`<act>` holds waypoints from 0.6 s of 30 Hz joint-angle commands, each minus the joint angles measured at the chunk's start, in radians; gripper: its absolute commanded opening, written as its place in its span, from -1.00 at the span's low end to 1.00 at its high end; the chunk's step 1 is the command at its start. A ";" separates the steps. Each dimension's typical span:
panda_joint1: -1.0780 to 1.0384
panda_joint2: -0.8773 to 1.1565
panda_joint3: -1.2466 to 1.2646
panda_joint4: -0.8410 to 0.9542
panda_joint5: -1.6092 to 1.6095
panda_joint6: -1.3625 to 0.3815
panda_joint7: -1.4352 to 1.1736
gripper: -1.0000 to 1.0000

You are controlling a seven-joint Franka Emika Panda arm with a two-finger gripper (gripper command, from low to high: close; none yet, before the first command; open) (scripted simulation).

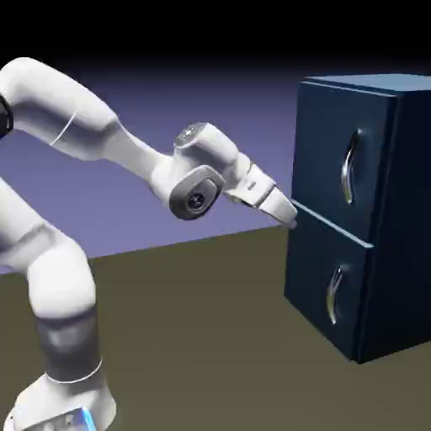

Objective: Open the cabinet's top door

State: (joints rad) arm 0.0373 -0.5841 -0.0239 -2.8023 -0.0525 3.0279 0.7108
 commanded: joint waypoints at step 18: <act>0.377 -0.210 -0.357 0.114 -0.783 -0.136 -0.451 1.00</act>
State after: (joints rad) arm 0.4145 -0.7945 -0.3804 -2.6881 -0.8353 2.8923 0.2595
